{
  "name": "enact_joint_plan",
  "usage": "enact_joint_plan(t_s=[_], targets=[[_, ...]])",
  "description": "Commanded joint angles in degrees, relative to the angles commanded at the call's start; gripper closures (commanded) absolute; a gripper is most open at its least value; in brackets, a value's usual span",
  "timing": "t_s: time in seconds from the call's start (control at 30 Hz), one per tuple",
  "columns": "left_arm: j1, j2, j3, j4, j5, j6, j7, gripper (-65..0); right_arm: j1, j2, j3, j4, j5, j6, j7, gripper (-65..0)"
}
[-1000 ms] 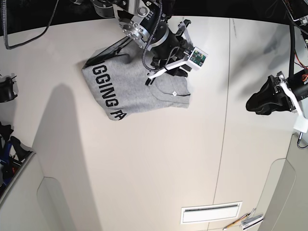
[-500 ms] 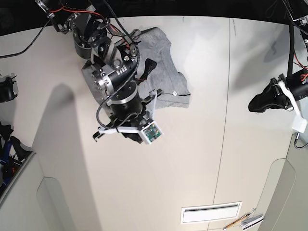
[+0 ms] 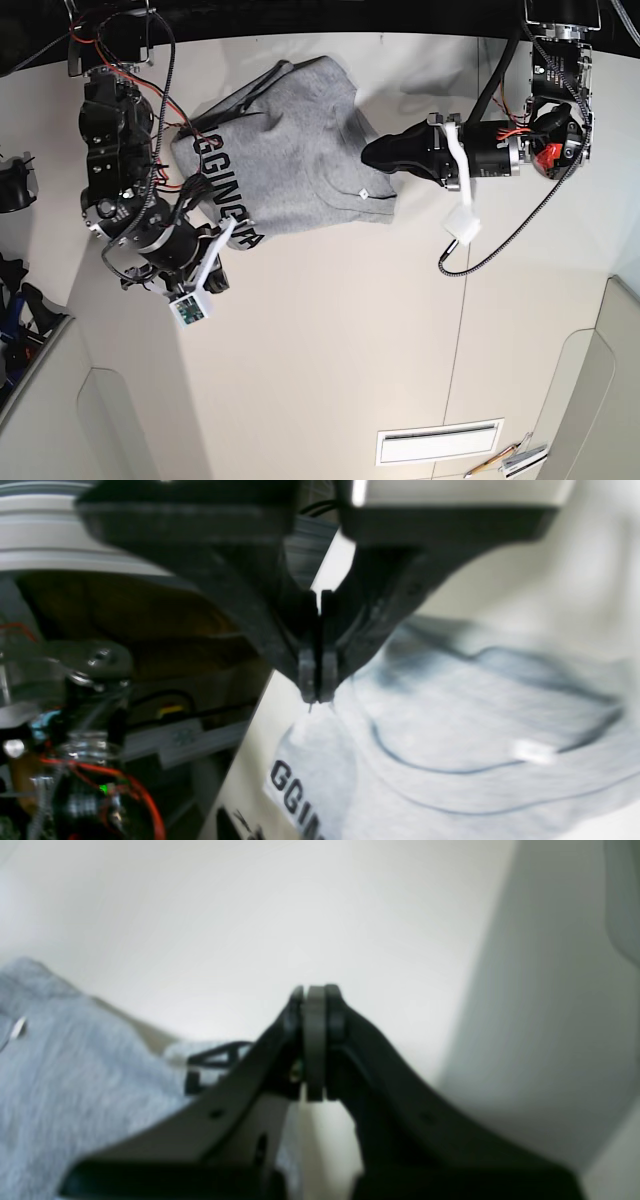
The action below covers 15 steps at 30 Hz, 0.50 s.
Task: Fold the T-shirt properly
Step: 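Pinch the bundle with the left gripper and flatten it with both grippers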
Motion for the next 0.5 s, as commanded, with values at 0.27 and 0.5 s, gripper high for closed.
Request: enact_joint_plan(t_s=[0.27, 0.5], targets=[[4.79, 5.9, 8.48, 0.0, 0.0, 0.0, 0.0, 0.0, 7.58, 0.13, 9.84, -17.66, 19.37, 9.55, -5.16, 0.0], [5.7, 8.92, 14.05, -0.02, 11.03, 0.0, -8.06, 0.0, 10.12, 0.11, 9.81, -26.82, 20.74, 9.6, -5.18, 0.0]])
